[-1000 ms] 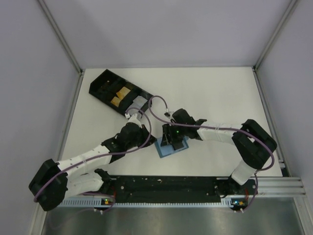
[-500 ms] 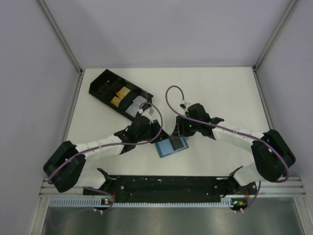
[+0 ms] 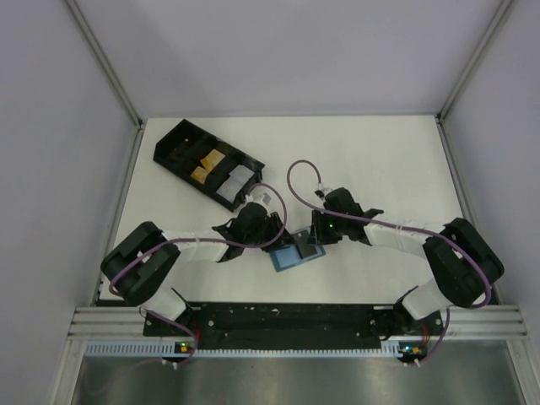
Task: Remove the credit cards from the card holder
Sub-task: Remove the credit card from the card holder.
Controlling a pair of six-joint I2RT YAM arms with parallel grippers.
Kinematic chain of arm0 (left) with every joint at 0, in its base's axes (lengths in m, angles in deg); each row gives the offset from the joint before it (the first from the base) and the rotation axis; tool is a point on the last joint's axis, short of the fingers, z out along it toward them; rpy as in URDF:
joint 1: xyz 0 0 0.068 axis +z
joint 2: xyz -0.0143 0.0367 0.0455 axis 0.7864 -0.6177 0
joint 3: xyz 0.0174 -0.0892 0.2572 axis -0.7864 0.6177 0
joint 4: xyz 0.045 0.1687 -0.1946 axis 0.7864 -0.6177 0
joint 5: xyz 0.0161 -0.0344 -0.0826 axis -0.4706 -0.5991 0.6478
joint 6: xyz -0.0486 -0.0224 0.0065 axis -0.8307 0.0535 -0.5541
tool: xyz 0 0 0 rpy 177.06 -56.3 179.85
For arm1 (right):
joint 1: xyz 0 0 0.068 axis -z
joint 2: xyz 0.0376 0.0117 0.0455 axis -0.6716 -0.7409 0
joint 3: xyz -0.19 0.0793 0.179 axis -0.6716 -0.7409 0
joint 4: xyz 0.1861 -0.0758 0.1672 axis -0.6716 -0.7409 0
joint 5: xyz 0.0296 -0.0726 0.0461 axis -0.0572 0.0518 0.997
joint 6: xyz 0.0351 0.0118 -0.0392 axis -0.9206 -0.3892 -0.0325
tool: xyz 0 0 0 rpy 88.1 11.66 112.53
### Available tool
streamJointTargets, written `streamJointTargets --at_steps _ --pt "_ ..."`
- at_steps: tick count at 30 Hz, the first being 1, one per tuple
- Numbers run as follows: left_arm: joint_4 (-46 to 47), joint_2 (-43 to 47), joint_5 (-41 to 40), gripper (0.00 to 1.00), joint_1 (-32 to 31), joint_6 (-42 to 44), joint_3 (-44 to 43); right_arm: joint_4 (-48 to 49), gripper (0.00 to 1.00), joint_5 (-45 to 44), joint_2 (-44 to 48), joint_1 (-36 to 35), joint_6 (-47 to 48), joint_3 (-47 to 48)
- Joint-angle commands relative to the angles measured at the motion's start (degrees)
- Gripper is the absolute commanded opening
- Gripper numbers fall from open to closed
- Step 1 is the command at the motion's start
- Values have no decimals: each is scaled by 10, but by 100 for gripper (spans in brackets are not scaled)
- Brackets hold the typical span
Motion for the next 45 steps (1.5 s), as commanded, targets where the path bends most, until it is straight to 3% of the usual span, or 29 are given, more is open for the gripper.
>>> streamJointTargets --at_steps 1,20,31,45 --pt "48 -17 5 38 -1 -9 10 25 26 -3 -13 6 2 -8" --pt "200 -90 38 33 3 -62 65 25 20 20 -24 8 -10 -33" --pt "264 -95 46 0 6 -83 88 23 20 19 -20 8 -13 -32" --pt "262 -72 47 0 10 -89 105 41 20 50 18 8 -16 9"
